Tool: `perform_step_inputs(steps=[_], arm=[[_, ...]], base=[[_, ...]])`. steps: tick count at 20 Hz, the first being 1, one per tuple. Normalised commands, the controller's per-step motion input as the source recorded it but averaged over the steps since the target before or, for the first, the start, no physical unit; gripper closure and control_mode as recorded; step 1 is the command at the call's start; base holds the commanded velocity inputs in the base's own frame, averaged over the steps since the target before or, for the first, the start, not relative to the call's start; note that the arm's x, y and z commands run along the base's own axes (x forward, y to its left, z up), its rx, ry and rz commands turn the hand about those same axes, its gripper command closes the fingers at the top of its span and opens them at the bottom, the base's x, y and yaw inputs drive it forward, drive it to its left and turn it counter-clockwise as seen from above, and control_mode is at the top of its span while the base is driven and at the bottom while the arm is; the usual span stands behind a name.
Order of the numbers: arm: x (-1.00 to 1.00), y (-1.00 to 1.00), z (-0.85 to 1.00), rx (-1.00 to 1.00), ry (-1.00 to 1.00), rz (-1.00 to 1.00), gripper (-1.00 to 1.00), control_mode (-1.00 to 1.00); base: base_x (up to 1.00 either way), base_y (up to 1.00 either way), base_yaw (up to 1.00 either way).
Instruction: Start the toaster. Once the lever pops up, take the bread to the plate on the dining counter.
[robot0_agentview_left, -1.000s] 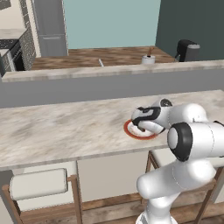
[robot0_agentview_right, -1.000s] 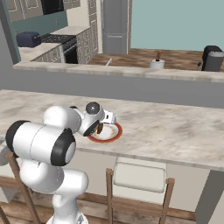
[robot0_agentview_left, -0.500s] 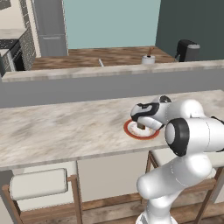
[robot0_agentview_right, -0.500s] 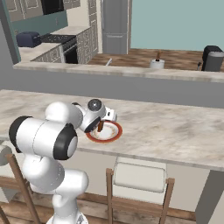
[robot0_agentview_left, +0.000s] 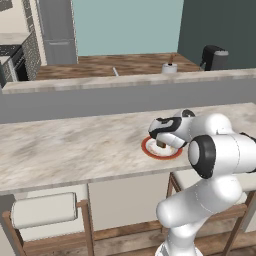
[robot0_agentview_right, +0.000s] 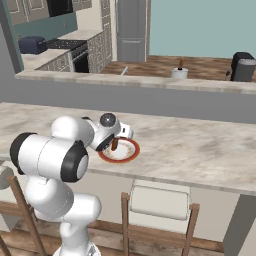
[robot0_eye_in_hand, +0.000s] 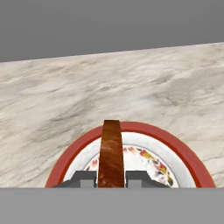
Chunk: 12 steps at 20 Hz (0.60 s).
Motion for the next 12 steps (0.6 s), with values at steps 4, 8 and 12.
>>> perform_step_inputs(steps=[4, 8, 12], arm=[[-0.01, 0.06, -0.04, -0.01, 0.00, 0.00, 1.00, -1.00], [0.00, 0.03, -0.01, 0.00, 0.00, 0.00, 1.00, -1.00], [0.00, 0.00, -0.01, 0.00, 0.00, 0.00, 1.00, -1.00]], base=[[0.00, 0.00, 0.00], [0.00, 0.00, 0.00], [0.00, 0.00, 0.00]])
